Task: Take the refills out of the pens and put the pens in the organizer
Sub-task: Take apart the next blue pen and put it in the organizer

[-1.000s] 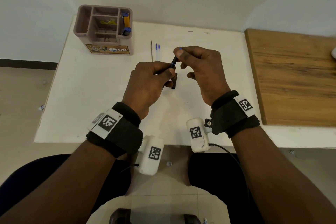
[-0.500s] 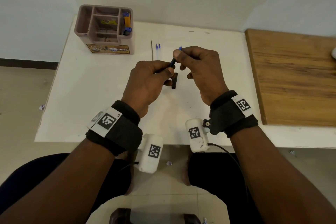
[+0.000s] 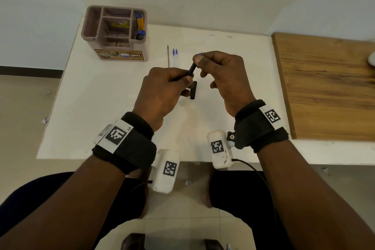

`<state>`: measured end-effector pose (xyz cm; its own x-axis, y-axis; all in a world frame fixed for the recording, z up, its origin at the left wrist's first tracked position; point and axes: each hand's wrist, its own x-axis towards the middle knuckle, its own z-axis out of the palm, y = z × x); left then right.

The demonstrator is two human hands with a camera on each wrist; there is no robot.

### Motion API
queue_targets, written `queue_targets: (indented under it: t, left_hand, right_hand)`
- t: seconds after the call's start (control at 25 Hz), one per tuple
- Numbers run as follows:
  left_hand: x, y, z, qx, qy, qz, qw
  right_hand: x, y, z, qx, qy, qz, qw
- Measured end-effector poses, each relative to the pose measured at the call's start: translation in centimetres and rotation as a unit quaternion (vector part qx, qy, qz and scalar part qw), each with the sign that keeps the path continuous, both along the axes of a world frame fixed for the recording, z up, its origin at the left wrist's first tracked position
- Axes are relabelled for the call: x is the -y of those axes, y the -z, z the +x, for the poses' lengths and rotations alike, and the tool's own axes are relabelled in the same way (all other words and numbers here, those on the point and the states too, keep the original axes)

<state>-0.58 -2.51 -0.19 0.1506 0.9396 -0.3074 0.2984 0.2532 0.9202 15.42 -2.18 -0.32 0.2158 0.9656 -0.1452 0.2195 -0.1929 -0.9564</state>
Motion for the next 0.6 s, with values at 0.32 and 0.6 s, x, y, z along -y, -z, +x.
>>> queue_targets:
  t: [0.32,0.6]
  left_hand:
    - [-0.1,0.0,-0.4,-0.005,0.001,0.012,1.0]
    - [0.1,0.2,-0.7,-0.058,0.002,0.058,0.997]
  right_hand:
    - [-0.1,0.3,-0.3,0.056,-0.032,0.024,0.998]
    - [-0.4,1.2,-1.4,0.096,0.005,0.014,0.995]
